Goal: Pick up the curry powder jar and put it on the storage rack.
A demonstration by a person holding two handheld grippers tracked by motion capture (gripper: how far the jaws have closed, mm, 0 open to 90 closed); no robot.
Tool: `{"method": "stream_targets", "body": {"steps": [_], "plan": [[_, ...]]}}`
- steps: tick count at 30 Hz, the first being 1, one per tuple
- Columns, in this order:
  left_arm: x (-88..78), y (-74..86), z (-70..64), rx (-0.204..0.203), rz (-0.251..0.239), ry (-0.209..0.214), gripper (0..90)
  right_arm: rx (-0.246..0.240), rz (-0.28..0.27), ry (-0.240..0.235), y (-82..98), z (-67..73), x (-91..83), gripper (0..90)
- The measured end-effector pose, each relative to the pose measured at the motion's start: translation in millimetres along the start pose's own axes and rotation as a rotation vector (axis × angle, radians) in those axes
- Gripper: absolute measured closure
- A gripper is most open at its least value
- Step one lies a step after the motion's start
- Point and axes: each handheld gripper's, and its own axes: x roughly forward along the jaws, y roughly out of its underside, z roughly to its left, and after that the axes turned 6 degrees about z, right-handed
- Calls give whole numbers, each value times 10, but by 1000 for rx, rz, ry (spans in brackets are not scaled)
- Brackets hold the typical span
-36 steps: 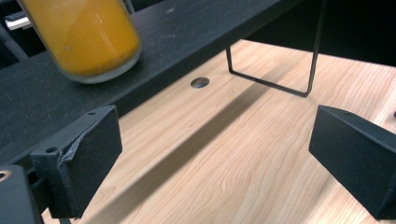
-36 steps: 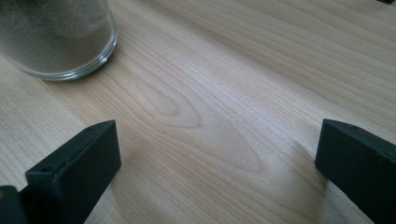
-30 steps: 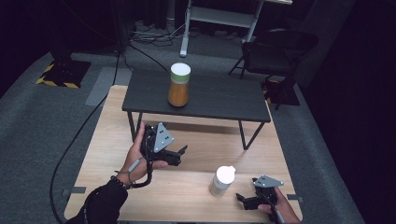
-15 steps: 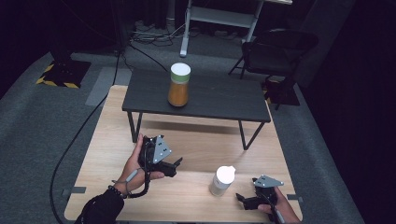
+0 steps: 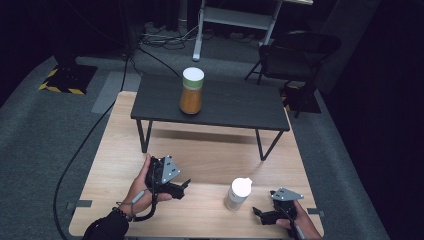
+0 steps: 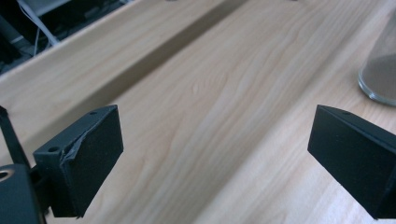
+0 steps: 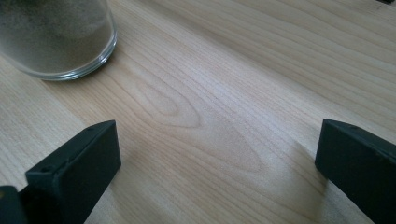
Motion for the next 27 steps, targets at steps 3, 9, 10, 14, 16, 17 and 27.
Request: {"method": "stream_targets", "body": {"steps": [3, 9, 10, 14, 16, 17, 27], "plan": [[20, 27, -13, 7, 25, -1, 34, 0, 0, 0, 0, 0, 0, 0], [67, 81, -57, 16, 60, -7, 38, 0, 0, 0, 0, 0, 0, 0], [73, 92, -56, 12, 66, -6, 38, 0, 0, 0, 0, 0, 0, 0], [91, 125, -44, 0, 93, -1, 38, 0, 0, 0, 0, 0, 0, 0], [91, 162, -16, -16, 100, 10, 38, 0, 0, 0, 0, 0, 0, 0], [91, 180, -3, -30, 105, 14, 38, 0, 0, 0, 0, 1, 0, 0], [97, 301, 111, -85, 165, 20, 41, -1, 0, 0, 3, 0, -2, 0]]}}
